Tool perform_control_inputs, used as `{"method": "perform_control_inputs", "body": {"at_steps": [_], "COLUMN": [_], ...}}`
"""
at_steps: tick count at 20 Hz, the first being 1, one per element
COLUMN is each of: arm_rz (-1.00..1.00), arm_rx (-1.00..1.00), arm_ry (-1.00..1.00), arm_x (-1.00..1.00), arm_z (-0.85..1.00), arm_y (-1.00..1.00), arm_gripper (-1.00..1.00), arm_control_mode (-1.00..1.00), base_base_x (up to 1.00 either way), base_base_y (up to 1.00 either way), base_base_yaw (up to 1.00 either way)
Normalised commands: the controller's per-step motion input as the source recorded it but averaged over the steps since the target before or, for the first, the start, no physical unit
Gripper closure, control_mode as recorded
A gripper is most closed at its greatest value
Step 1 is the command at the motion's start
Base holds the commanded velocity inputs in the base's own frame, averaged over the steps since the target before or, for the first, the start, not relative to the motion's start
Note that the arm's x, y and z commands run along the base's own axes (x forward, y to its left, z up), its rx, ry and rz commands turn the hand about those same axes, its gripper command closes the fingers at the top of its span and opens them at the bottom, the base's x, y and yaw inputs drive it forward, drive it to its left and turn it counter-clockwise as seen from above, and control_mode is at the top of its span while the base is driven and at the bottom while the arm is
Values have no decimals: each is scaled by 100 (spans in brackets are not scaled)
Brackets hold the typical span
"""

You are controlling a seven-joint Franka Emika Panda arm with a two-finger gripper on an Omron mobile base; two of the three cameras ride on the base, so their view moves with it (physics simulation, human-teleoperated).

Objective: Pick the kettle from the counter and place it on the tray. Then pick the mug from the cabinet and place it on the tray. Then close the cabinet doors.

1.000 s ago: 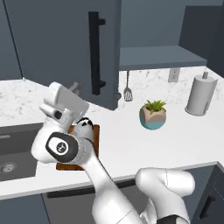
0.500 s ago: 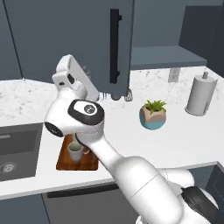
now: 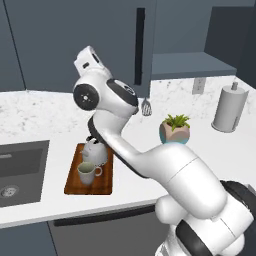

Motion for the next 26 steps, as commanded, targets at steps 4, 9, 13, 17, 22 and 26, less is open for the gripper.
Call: {"method": "perform_control_inputs", "body": {"at_steps": [4,9,13,17,22,26], "arm_rz": [15,11,9,8,7,4], "arm_rx": [0,0,5,9,4,4], "arm_ry": [2,0,3,6,1,0], "arm_x": [64,50,56,64,64,67], "arm_z": [0,-4,12,12,0,0], "arm_y": [-58,-62,-56,-42,-23,-5], "arm_gripper": [100,100,100,100,100,100], "arm_control_mode": [-100,-100,-100,-100,-100,-100], "base_base_x": [0,0,0,0,0,0], "base_base_y": [0,0,0,0,0,0], "base_base_yaw": [0,0,0,0,0,0]}}
